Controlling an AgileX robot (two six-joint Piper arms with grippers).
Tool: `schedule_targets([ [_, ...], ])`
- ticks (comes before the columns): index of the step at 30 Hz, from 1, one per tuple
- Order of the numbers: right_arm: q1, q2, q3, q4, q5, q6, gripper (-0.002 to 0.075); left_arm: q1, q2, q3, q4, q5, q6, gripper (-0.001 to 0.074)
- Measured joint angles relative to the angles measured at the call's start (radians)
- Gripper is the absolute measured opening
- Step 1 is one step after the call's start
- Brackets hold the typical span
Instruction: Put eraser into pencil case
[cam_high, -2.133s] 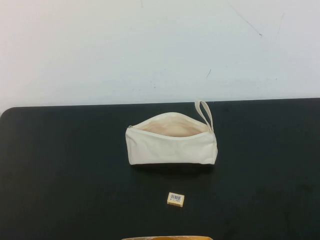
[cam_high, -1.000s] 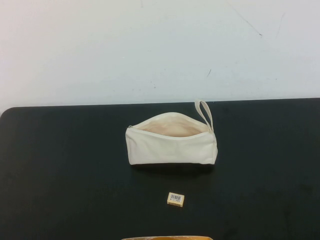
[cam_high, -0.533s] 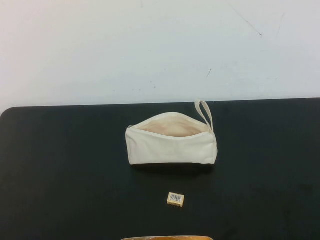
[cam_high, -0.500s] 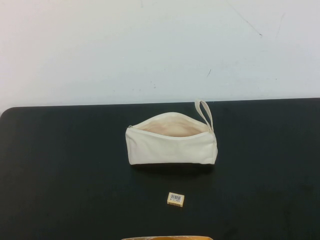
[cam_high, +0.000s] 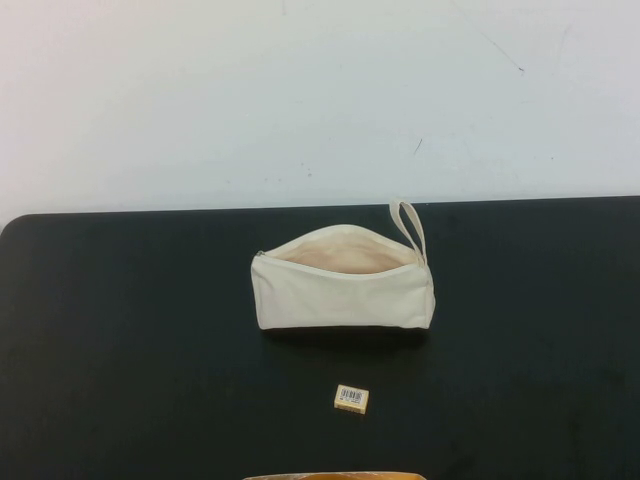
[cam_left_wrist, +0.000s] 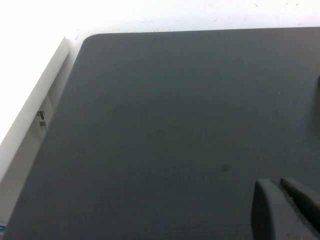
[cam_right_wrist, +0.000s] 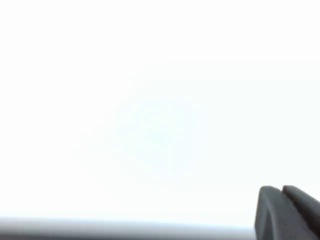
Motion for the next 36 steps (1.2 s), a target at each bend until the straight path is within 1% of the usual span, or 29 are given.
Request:
schedule_targets([
  [3,0.000,0.138,-0.077,0.028,0.245,-0.039,-0.0001,0.000,0.000,0.000,0.000,0.000,0.000,-0.0001],
  [6,0.000,0.314,-0.124,0.096,0.475,-0.140,-0.0001,0.000,0.000,0.000,0.000,0.000,-0.004,-0.0001],
  [7,0.000,0.356,-0.124,0.115,0.504,-0.162,-0.0001,0.000,0.000,0.000,0.000,0.000,-0.004,-0.0001],
  [10,0.000,0.461,-0.124,0.156,0.540,-0.225,-0.0001,0.000,0.000,0.000,0.000,0.000,-0.004,-0.0001],
  [14,0.000,0.584,-0.124,0.230,0.547,-0.267,-0.0001,0.000,0.000,0.000,0.000,0.000,-0.004,-0.0001],
  [17,0.007,0.673,-0.124,0.341,0.534,-0.363,-0.0001,0.000,0.000,0.000,0.000,0.000,-0.004,-0.0002],
  [20,0.047,0.760,-0.124,0.462,0.496,-0.490,0.0022,0.000,0.000,0.000,0.000,0.000,-0.004,-0.0002],
  [23,0.135,0.857,-0.128,0.567,0.462,-0.585,0.0097,0.000,0.000,0.000,0.000,0.000,-0.004,-0.0001],
  [26,0.248,0.958,-0.144,0.630,0.450,-0.659,0.0230,0.000,0.000,0.000,0.000,0.000,-0.004,-0.0001],
  [28,0.344,1.035,-0.173,0.640,0.450,-0.696,0.0323,0.000,0.000,0.000,0.000,0.000,-0.004,-0.0001],
  [30,0.432,1.103,-0.213,0.642,0.450,-0.735,0.0388,0.000,0.000,0.000,0.000,0.000,-0.004,-0.0001],
  [31,0.479,1.140,-0.241,0.639,0.450,-0.752,0.0412,0.000,0.000,0.000,0.000,0.000,-0.004,-0.0002],
  [33,0.557,1.211,-0.301,0.608,0.446,-0.771,0.0437,0.000,0.000,0.000,0.000,0.000,-0.002,-0.0001],
  [36,0.655,1.306,-0.415,0.521,0.445,-0.778,0.0452,0.000,0.000,0.000,0.000,0.000,-0.002,-0.0001],
])
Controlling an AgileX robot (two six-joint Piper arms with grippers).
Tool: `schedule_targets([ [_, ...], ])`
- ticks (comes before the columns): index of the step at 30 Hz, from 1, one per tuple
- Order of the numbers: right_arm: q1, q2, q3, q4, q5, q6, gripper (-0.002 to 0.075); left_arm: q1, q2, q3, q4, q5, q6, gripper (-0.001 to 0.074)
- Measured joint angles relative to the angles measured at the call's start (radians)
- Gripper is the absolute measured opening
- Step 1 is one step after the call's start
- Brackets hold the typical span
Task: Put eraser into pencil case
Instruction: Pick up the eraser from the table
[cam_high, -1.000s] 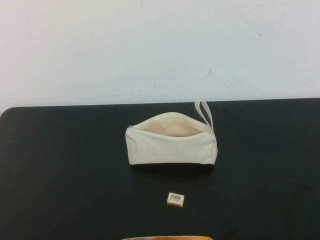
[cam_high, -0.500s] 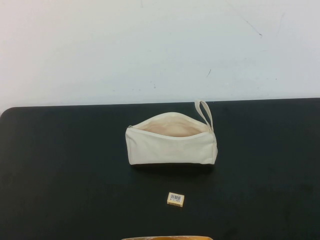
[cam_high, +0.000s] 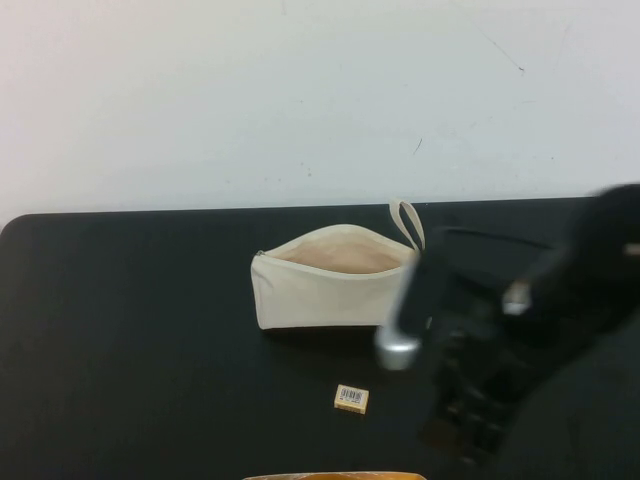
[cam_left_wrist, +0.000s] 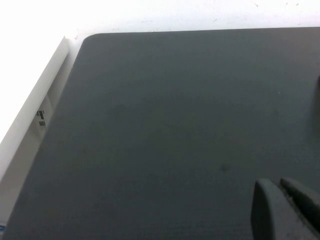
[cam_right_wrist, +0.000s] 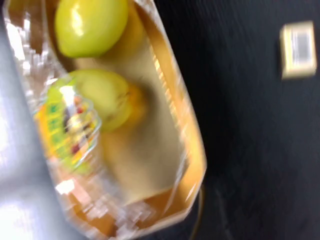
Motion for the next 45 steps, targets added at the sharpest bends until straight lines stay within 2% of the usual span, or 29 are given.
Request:
schedule_targets([
  [4,0.053,0.124,-0.134,-0.070,-0.002,-0.004,0.0455,0.000,0.000,0.000,0.000,0.000,0.000,-0.0001],
  [12,0.069,0.329,-0.280,-0.051,-0.043,-0.007,0.0456,0.000,0.000,0.000,0.000,0.000,0.000,-0.0001],
  [20,0.073,0.427,-0.296,-0.042,-0.092,-0.059,0.0456,0.000,0.000,0.000,0.000,0.000,0.000,-0.0001],
  [28,0.073,0.467,-0.296,-0.032,-0.154,-0.190,0.0456,0.000,0.000,0.000,0.000,0.000,-0.004,-0.0001],
  [38,0.073,0.520,-0.298,-0.015,-0.210,-0.214,0.0452,0.000,0.000,0.000,0.000,0.000,-0.004,-0.0001],
  [41,0.073,0.522,-0.302,-0.011,-0.200,-0.214,0.0403,0.000,0.000,0.000,0.000,0.000,-0.004,-0.0001],
  [45,0.073,0.522,-0.304,-0.007,-0.194,-0.214,0.0252,0.000,0.000,0.000,0.000,0.000,-0.004,-0.0001],
])
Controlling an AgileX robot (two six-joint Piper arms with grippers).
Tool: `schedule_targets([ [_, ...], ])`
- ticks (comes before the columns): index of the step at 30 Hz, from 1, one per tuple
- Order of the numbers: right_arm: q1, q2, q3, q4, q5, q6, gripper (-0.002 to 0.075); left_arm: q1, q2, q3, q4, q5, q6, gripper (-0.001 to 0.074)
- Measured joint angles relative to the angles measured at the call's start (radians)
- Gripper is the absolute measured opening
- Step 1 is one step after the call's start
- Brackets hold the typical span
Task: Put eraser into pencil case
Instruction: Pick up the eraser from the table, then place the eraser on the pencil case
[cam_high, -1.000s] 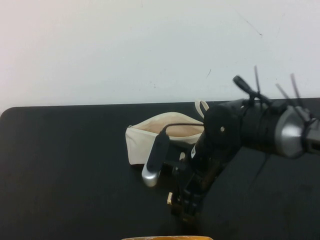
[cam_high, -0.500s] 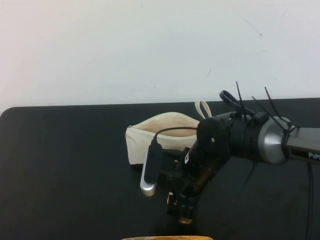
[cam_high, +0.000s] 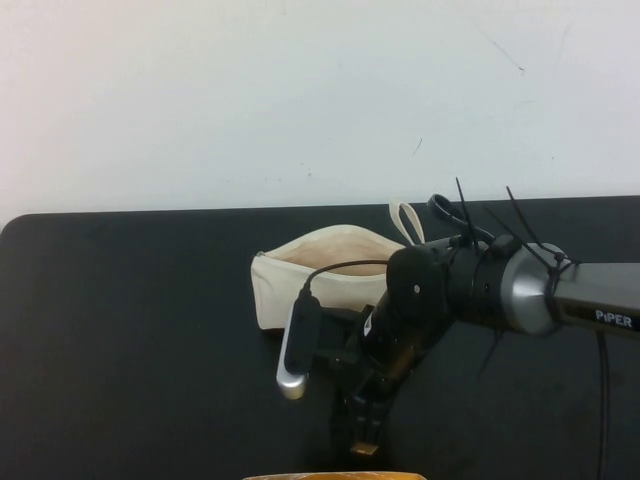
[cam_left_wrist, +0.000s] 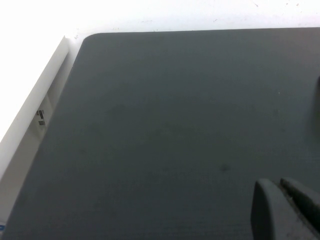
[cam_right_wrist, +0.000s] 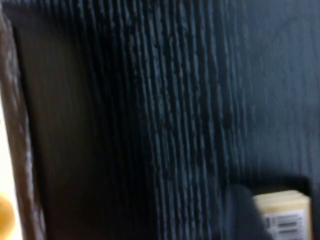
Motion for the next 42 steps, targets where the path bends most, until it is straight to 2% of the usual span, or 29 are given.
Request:
schedule_targets([
  [1,0.000,0.000,-0.002,0.000,0.002,0.000,0.0208,0.000,0.000,0.000,0.000,0.000,0.000,-0.0001],
  [8,0.000,0.016,-0.084,0.000,0.109,0.002,0.0204,0.000,0.000,0.000,0.000,0.000,0.000,-0.0001],
  [15,0.000,0.020,-0.385,0.009,0.375,0.043,0.0204,0.000,0.000,0.000,0.000,0.000,0.002,-0.0001],
  [18,0.000,0.020,-0.534,0.009,0.429,0.048,0.0204,0.000,0.000,0.000,0.000,0.000,0.002,-0.0001],
  [22,0.000,0.019,-0.677,-0.023,0.392,0.050,0.0204,0.000,0.000,0.000,0.000,0.000,0.002,-0.0001],
  [25,0.000,0.019,-0.706,-0.100,0.327,0.061,0.0204,0.000,0.000,0.000,0.000,0.000,0.002,-0.0001],
  [31,-0.039,0.046,-0.710,-0.179,0.279,0.235,0.0204,0.000,0.000,0.000,0.000,0.000,0.002,-0.0001],
  [34,-0.064,0.072,-0.710,-0.197,0.275,0.391,0.0262,0.000,0.000,0.000,0.000,0.000,0.002,-0.0001],
  [39,-0.078,0.088,-0.710,-0.237,0.275,0.545,0.0460,0.000,0.000,0.000,0.000,0.000,0.000,-0.0001],
  [42,-0.078,0.080,-0.710,-0.253,0.284,0.556,0.0490,0.000,0.000,0.000,0.000,0.000,0.000,-0.0001],
])
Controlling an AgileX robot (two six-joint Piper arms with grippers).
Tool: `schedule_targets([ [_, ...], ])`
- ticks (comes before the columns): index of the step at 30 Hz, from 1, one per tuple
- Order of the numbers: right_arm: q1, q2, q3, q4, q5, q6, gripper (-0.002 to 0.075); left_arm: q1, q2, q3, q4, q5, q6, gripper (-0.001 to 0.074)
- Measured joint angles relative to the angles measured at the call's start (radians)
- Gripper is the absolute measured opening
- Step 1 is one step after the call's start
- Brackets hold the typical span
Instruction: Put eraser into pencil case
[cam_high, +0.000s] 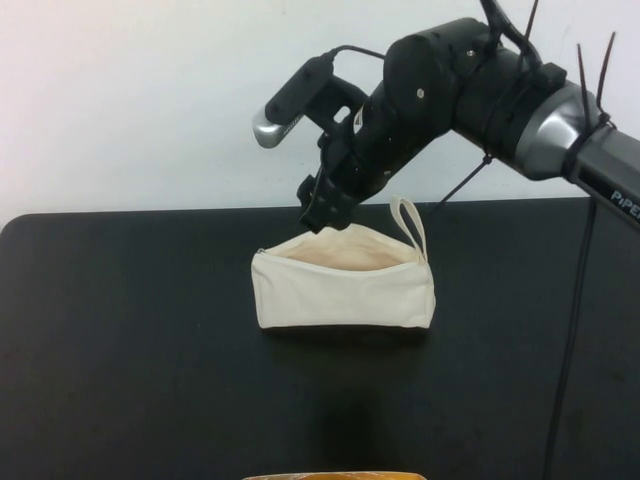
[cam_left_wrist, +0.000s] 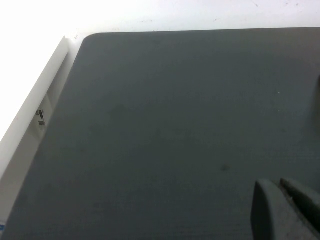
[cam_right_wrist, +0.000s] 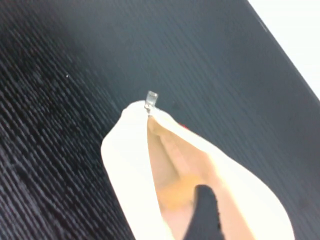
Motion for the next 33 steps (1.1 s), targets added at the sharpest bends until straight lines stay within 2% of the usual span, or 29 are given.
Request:
schedule_targets([
  [2,0.000,-0.014,0.000,-0.014,0.024,0.004,0.0484,0.000,0.000,0.000,0.000,0.000,0.000,-0.0001],
  [5,0.000,-0.046,-0.019,-0.046,0.070,0.008,0.0412,0.000,0.000,0.000,0.000,0.000,0.000,-0.0001],
  [7,0.000,-0.077,-0.046,-0.076,0.106,0.010,0.0328,0.000,0.000,0.000,0.000,0.000,0.000,-0.0001],
  [11,0.000,-0.151,-0.137,-0.123,0.172,0.010,0.0103,0.000,0.000,0.000,0.000,0.000,0.000,-0.0001],
  [13,0.000,-0.196,-0.189,-0.133,0.209,0.017,0.0043,0.000,0.000,0.000,0.000,0.000,0.000,-0.0001],
  [18,0.000,-0.312,-0.281,-0.173,0.313,0.044,0.0006,0.000,0.000,0.000,0.000,0.000,0.000,-0.0001],
  [24,0.000,-0.455,-0.279,-0.230,0.313,0.090,0.0000,0.000,0.000,0.000,-0.002,0.000,0.000,-0.0001],
  [29,0.000,-0.619,-0.184,-0.168,0.313,0.067,0.0000,0.000,0.000,0.000,-0.002,0.000,0.002,-0.0001],
  [33,0.000,-0.782,0.023,-0.129,0.313,0.033,-0.0001,0.000,0.000,0.000,-0.002,0.000,0.000,-0.0001],
])
